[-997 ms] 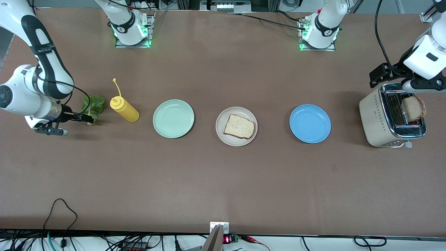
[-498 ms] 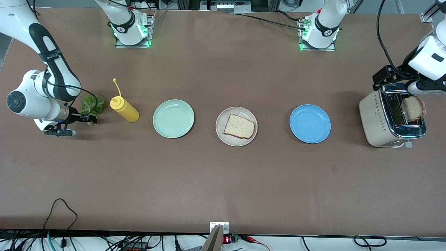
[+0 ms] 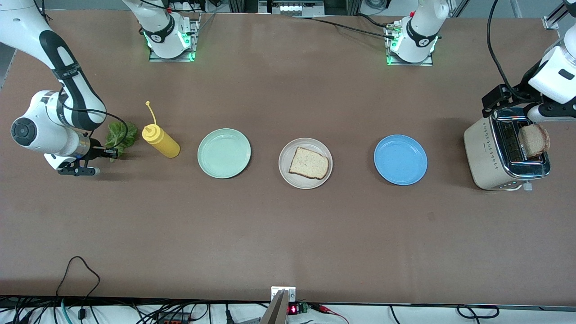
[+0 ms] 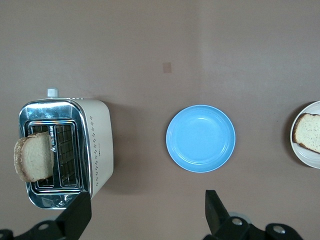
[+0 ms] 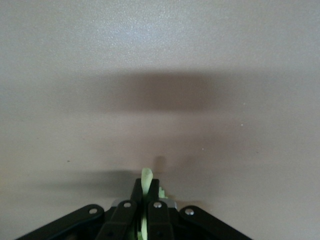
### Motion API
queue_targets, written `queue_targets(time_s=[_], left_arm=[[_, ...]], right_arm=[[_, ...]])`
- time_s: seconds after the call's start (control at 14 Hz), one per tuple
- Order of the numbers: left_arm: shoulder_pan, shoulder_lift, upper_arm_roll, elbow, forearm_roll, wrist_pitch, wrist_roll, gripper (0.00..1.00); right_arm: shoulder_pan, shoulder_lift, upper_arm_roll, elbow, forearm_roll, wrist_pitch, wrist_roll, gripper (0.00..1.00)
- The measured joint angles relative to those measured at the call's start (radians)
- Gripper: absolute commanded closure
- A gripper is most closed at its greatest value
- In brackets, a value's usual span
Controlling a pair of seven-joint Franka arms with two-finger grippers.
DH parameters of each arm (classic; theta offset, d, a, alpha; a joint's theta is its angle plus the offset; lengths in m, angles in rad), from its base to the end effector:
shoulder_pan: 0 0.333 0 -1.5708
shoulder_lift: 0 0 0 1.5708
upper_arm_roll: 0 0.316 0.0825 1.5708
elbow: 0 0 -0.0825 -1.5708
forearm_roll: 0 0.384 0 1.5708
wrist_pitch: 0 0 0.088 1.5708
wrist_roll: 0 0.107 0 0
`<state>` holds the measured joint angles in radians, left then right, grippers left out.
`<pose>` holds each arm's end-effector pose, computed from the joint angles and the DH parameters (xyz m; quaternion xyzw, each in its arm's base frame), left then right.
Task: Make sandwich in beige plate with both arms
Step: 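Lower the right gripper onto the green lettuce leaf and grasp it, then lift the lettuce leaf and carry it toward the beige plate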
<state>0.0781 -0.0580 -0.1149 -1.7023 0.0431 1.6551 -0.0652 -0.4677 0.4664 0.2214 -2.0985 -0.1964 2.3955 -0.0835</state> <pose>0.5421 -0.0174 0.6012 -0.9996 -0.0126 -0.0065 0.0245 0.5477 -0.1378 0.1871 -0.9970 0.0116 0.0762 0.0019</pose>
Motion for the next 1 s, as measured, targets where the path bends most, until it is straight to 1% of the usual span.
queue_targets(time_s=[0.21,0.5,0.78,1.0], left_arm=[[0.000,0.000,0.000,0.000,0.000,0.000,0.000,0.00],[0.001,0.000,0.000,0.000,0.000,0.000,0.000,0.00],[0.001,0.000,0.004,0.000,0.000,0.000,0.000,0.00],[0.009,0.001,0.009,-0.001,0.000,0.000,0.000,0.00]], right_arm=[[-0.002,-0.010,0.000,0.003,-0.020,0.001,-0.013,1.00],[-0.014,-0.051,-0.002,0.005,-0.022,-0.014,-0.077,1.00],[-0.016,-0.123,0.001,0.012,-0.022,-0.107,-0.081,1.00],[-0.016,-0.189,0.021,0.044,-0.018,-0.244,-0.081,1.00]])
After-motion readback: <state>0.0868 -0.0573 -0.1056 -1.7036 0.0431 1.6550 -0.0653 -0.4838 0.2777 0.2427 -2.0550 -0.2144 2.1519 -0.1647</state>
